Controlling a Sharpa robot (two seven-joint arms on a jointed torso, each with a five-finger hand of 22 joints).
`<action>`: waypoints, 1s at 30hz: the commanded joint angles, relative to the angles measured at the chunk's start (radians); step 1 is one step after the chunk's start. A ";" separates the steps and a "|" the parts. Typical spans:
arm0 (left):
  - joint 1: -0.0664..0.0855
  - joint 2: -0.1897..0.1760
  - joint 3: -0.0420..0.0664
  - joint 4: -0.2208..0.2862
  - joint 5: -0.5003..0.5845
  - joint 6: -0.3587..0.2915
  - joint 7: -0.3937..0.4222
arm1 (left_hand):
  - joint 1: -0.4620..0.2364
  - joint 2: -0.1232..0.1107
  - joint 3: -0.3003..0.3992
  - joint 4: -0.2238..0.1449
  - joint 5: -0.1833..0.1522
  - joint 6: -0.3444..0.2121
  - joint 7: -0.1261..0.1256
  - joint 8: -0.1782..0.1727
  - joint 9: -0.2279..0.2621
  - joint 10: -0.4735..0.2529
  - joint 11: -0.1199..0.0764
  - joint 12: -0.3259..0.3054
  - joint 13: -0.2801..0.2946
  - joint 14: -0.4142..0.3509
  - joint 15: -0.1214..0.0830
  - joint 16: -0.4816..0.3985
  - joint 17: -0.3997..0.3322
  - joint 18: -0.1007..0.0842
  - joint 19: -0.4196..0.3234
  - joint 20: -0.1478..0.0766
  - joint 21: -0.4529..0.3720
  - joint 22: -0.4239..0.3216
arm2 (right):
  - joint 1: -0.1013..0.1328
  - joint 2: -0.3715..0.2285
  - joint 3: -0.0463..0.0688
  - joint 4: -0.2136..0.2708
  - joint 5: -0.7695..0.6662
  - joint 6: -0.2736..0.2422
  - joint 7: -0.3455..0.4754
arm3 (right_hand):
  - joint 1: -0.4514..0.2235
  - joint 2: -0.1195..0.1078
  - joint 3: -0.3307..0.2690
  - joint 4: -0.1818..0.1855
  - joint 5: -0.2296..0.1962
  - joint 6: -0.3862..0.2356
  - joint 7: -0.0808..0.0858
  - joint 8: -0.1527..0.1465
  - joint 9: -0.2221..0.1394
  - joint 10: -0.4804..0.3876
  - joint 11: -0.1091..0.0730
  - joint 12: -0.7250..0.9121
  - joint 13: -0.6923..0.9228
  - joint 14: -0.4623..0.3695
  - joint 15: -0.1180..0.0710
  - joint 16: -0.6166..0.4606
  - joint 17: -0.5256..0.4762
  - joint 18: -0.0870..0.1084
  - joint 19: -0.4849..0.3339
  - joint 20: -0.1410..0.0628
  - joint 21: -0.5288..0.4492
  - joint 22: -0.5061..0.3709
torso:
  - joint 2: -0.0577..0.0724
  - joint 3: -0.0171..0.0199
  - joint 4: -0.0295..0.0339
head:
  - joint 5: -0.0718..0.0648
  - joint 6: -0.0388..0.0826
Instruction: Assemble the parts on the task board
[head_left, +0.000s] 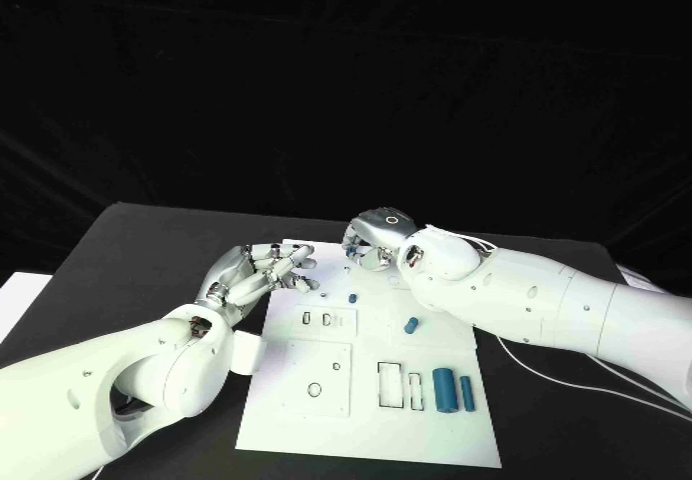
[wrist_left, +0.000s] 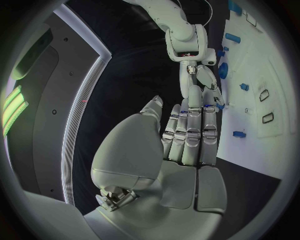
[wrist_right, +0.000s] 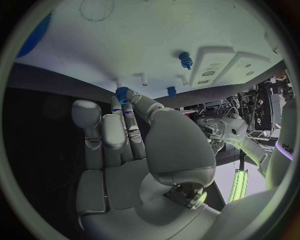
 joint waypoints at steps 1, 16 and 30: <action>0.001 0.000 0.001 0.000 0.000 0.016 0.004 | 0.003 0.007 -0.003 -0.004 -0.006 -0.002 0.004 -0.004 -0.001 -0.006 0.002 -0.003 -0.001 -0.008 -0.002 0.003 0.001 0.018 -0.007 0.000 0.007 0.001 | -0.004 -0.003 -0.002 0.000 -0.014 0.013 -0.005 | 0.007 0.001 0.004 0.003 0.006 0.008 -0.001 0.006 0.001 0.024 -0.020 0.006 0.003 0.034 0.002 0.005 0.000 -0.013 0.000 0.004 0.004 0.002 | 0.001 0.0001 0.0004 | 0.000 0.001; 0.001 -0.001 0.001 0.001 0.000 0.019 0.002 | 0.004 0.007 -0.003 -0.005 -0.007 -0.002 0.004 -0.004 -0.001 -0.007 0.002 -0.004 -0.001 -0.009 -0.002 0.004 0.002 0.018 -0.008 0.000 0.007 0.001 | -0.005 -0.003 -0.002 -0.007 -0.023 0.005 -0.030 | 0.003 -0.002 0.003 0.006 0.007 0.007 -0.001 0.005 0.001 0.023 -0.020 0.005 0.003 0.032 0.003 0.002 -0.006 -0.013 -0.003 0.004 0.005 0.000 | 0.002 -0.0009 0.0009 | -0.003 0.000; 0.001 0.000 0.001 0.000 0.000 0.017 0.004 | 0.004 0.007 -0.003 -0.005 -0.007 -0.002 0.004 -0.004 -0.001 -0.007 0.002 -0.004 -0.001 -0.009 -0.002 0.004 0.002 0.018 -0.008 0.000 0.007 0.001 | -0.004 -0.002 -0.002 -0.009 0.014 -0.006 -0.001 | -0.033 -0.078 -0.051 0.037 0.024 -0.197 0.023 -0.019 -0.025 -0.216 0.024 0.001 -0.006 -0.011 0.038 -0.122 -0.162 0.012 -0.089 0.042 -0.090 -0.149 | 0.002 -0.0018 0.0021 | -0.006 -0.003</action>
